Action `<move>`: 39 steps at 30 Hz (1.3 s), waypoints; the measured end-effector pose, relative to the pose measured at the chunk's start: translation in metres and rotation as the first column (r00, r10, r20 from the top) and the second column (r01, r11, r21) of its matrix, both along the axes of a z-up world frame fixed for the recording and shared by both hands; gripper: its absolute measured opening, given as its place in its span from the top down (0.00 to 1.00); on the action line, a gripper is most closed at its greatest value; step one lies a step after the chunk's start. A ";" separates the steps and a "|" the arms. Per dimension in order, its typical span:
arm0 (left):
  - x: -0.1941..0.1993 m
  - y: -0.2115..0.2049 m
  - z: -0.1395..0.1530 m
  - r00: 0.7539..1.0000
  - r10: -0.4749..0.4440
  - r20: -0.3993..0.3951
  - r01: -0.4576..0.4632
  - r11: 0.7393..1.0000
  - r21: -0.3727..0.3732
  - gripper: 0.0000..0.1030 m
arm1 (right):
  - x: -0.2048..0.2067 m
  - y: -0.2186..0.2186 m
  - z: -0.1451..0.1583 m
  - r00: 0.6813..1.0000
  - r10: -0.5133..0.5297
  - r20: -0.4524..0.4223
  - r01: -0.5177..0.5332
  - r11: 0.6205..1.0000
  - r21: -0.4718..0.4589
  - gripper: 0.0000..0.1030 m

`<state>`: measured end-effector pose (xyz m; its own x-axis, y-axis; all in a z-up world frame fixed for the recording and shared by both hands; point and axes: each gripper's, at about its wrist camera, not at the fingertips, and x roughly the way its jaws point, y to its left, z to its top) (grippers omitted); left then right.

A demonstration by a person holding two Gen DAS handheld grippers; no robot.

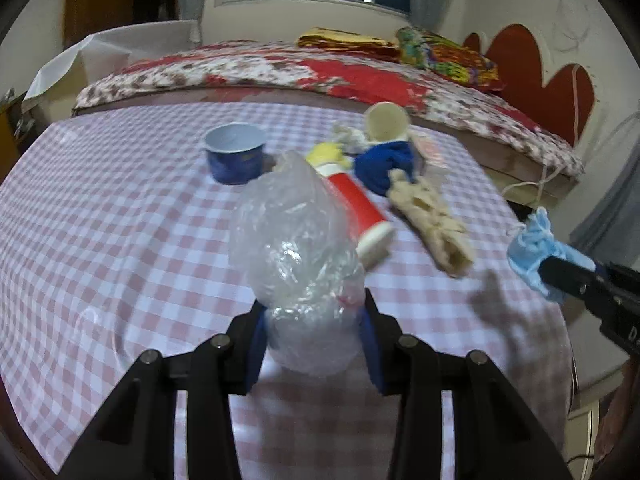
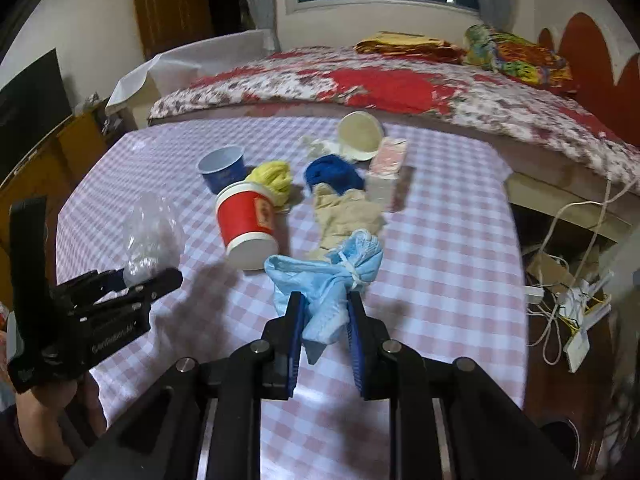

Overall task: Collect trash
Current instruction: 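Carry the clear bag and blue mask over the black bin with both tools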

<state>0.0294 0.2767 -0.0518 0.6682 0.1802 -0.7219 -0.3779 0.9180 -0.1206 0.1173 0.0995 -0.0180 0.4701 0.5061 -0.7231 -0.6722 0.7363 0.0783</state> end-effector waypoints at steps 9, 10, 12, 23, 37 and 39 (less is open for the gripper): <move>0.008 -0.051 0.012 0.994 -0.108 0.002 0.108 0.994 0.025 0.58 | -0.001 -0.051 0.017 0.996 -0.077 0.034 0.076 0.997 0.028 0.78; 0.010 -0.057 0.013 0.993 -0.121 0.003 0.121 0.992 0.031 0.58 | 0.001 -0.059 0.020 0.995 -0.091 0.041 0.090 0.995 0.032 0.78; 0.016 -0.068 0.016 0.989 -0.149 0.002 0.149 0.988 0.038 0.58 | 0.006 -0.072 0.025 0.993 -0.110 0.046 0.109 0.993 0.041 0.78; 0.042 -0.128 0.027 0.960 -0.279 0.009 0.278 0.958 0.068 0.58 | 0.022 -0.140 0.044 0.973 -0.212 0.091 0.207 0.977 0.054 0.78; 0.067 -0.222 0.039 0.888 -0.460 0.021 0.457 0.886 0.082 0.58 | 0.033 -0.249 0.056 0.915 -0.384 0.124 0.381 0.923 0.047 0.78; 0.068 -0.238 0.040 0.873 -0.488 0.022 0.485 0.870 0.085 0.58 | 0.030 -0.264 0.054 0.908 -0.399 0.127 0.397 0.917 0.037 0.78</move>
<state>0.0975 0.0391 -0.0122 0.7141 -0.1230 -0.6892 0.1226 0.9912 -0.0499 0.1477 -0.1649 0.0359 0.7227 0.2647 -0.6385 -0.3283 0.9444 0.0200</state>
